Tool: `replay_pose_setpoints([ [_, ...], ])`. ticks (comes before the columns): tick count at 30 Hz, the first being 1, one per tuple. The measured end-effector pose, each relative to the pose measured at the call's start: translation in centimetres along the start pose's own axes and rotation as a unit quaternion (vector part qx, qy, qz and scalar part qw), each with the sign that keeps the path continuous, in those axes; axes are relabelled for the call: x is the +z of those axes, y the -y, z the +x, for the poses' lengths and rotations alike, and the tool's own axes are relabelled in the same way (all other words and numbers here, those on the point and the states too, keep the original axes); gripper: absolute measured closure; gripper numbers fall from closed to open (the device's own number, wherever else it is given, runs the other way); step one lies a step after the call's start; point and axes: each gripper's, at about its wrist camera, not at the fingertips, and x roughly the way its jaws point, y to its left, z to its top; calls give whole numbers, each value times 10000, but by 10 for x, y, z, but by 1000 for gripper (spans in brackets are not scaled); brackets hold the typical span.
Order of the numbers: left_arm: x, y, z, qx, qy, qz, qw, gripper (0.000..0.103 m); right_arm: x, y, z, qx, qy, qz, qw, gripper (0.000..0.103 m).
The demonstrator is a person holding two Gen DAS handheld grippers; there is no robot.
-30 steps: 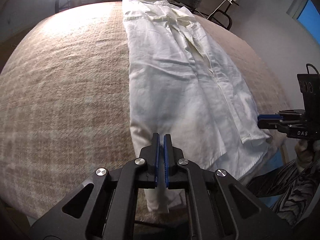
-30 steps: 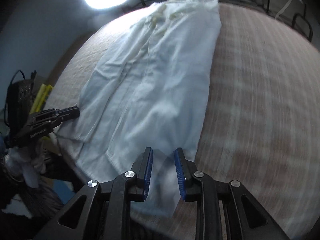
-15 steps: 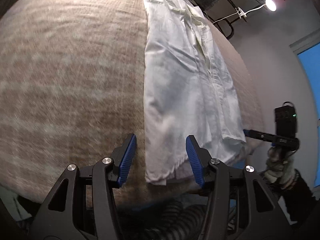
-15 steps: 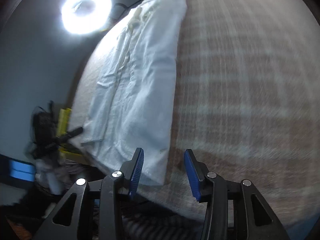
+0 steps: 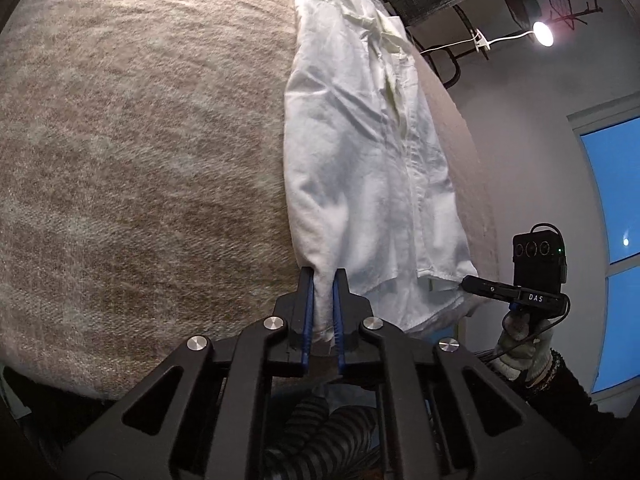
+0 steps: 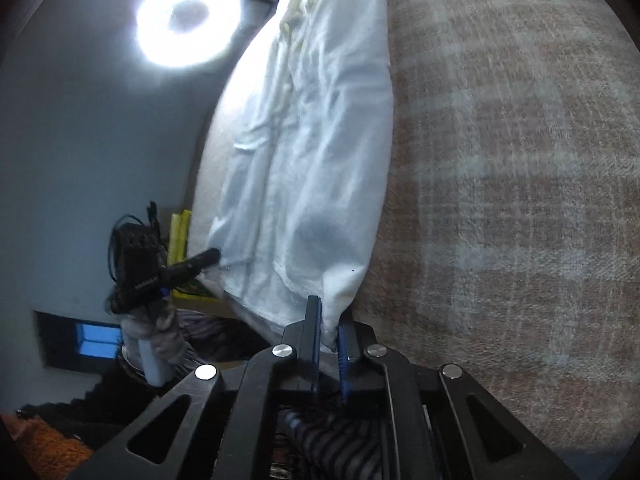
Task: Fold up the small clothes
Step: 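Grasp the shirt hem with both grippers and fold it up toward the collar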
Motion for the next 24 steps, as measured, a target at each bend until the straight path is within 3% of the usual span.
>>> replay_pose_setpoints([
  [6,16,25,-12,-188,163,194,9995,98,11,-18,-17,354,389,-107,9986,99],
  [12,54,53,-27,-288,456,467,9975,98,38,-33,-35,454,865,-164,9951,99],
  [20,119,61,-15,-198,707,461,9962,99,95,-28,-57,286,1443,-15,9891,99],
  [24,144,57,-3,-89,733,418,9964,99,125,-21,-50,90,1513,134,9884,101],
])
